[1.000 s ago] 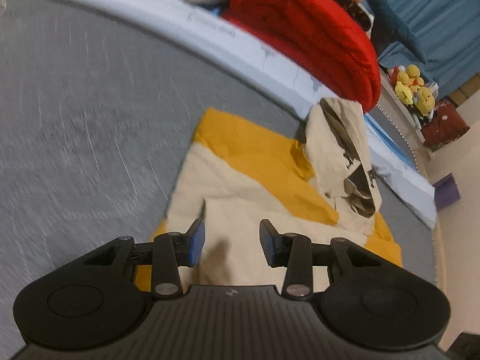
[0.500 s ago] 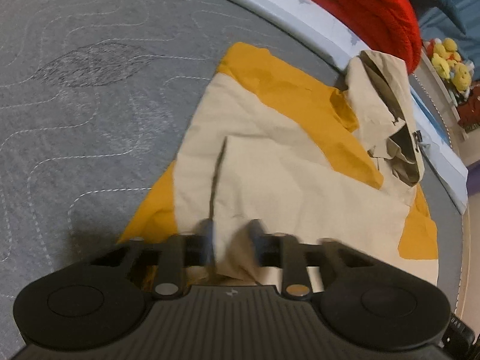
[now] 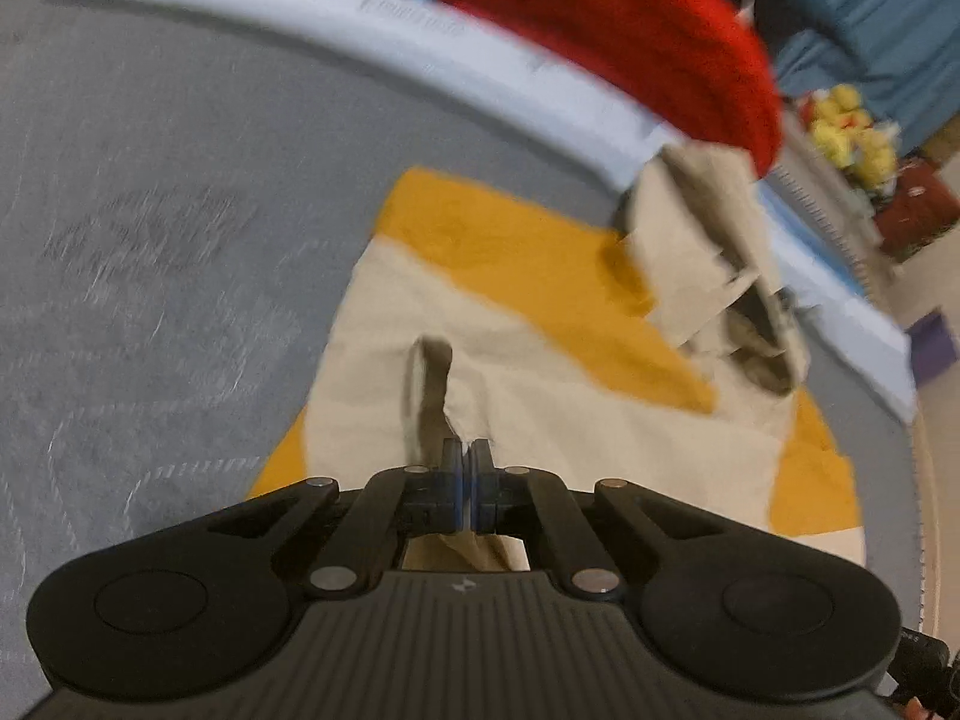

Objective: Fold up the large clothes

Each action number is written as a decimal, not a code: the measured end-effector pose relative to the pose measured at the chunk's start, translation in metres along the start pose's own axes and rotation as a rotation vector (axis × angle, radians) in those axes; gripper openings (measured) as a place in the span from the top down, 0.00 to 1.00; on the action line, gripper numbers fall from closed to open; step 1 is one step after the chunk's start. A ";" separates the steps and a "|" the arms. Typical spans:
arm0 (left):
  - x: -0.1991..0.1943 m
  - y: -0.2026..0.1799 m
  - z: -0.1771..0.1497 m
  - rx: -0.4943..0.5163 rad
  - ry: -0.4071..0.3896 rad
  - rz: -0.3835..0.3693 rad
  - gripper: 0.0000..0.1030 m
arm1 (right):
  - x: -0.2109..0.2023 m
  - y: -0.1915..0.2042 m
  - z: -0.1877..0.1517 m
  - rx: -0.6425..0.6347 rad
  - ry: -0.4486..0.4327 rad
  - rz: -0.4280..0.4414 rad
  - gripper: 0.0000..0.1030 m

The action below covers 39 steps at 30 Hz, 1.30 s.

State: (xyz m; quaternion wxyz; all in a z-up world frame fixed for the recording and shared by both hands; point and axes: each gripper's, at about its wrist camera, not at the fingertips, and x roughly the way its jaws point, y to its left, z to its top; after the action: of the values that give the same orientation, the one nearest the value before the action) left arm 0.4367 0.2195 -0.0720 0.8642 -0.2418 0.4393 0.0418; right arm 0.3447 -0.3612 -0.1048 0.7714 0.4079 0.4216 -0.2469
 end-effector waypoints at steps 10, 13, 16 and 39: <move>-0.001 -0.005 0.003 0.044 -0.014 0.106 0.91 | -0.009 0.016 -0.009 -0.024 -0.057 -0.073 0.58; -0.010 -0.010 0.005 0.081 -0.087 0.139 0.88 | -0.037 0.045 -0.028 -0.181 -0.184 -0.036 0.58; -0.012 -0.027 0.005 0.157 -0.122 0.084 0.84 | -0.046 0.068 -0.033 -0.320 -0.266 0.081 0.54; -0.003 -0.063 -0.012 0.269 -0.030 0.074 0.59 | -0.045 0.112 -0.035 -0.793 -0.235 0.136 0.49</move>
State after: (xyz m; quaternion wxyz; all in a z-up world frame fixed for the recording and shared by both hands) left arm 0.4444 0.1590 -0.0515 0.8932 -0.1066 0.4365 0.0178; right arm 0.3861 -0.2690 -0.0303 0.9260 0.0754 0.3653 -0.0589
